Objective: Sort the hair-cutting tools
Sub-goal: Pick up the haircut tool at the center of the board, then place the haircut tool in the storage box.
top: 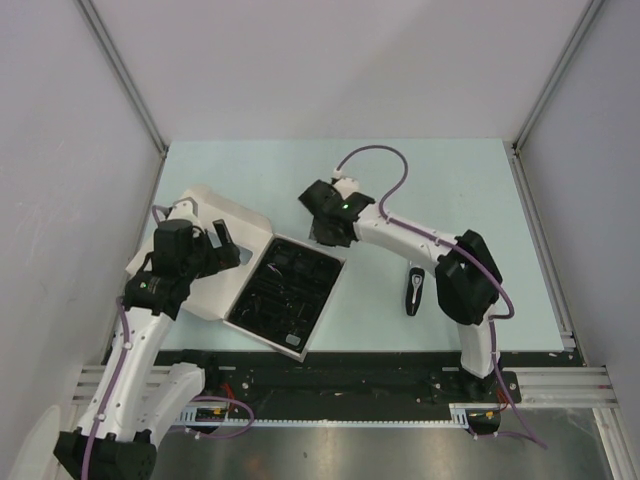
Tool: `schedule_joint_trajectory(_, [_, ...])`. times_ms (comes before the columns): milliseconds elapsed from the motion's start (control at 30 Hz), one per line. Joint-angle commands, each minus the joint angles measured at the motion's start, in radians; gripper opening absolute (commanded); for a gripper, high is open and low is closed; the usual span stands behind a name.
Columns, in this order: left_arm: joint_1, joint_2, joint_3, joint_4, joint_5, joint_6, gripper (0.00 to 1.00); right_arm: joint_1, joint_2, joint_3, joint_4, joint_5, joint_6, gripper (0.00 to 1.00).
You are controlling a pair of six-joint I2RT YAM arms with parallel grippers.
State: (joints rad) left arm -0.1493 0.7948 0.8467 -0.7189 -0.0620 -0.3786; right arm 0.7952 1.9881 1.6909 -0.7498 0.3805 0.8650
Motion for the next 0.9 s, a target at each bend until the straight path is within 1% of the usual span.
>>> schedule_joint_trajectory(0, [-0.003, -0.055, 0.035, 0.018, -0.087, 0.038, 1.00, 0.116, -0.022, 0.045, -0.078, 0.043, 0.206, 0.34])
schedule_joint_trajectory(67, [-0.003, -0.081, 0.040, 0.010, -0.117, 0.030, 1.00, 0.162, -0.012, 0.065, -0.106, 0.069, 0.290, 0.34])
schedule_joint_trajectory(200, [-0.003, -0.121, 0.043, 0.004, -0.177, 0.023, 1.00, 0.193, 0.021, 0.088, -0.123, 0.074, 0.368, 0.34])
schedule_joint_trajectory(400, [-0.003, -0.128, 0.048, 0.004, -0.187, 0.020, 1.00, 0.211, 0.115, 0.206, -0.181, 0.020, 0.411, 0.33])
schedule_joint_trajectory(533, [-0.003, -0.128, 0.045, 0.003, -0.185, 0.023, 1.00, 0.211, 0.179, 0.239, -0.198, -0.026, 0.440, 0.32])
schedule_joint_trajectory(733, [-0.003, -0.131, 0.026, 0.003, -0.183, 0.023, 1.00, 0.222, 0.190, 0.265, -0.220, 0.024, 0.457, 0.31])
schedule_joint_trajectory(867, [-0.004, -0.129, 0.025, 0.003, -0.187, 0.026, 1.00, 0.217, 0.204, 0.262, -0.232, 0.008, 0.491, 0.31])
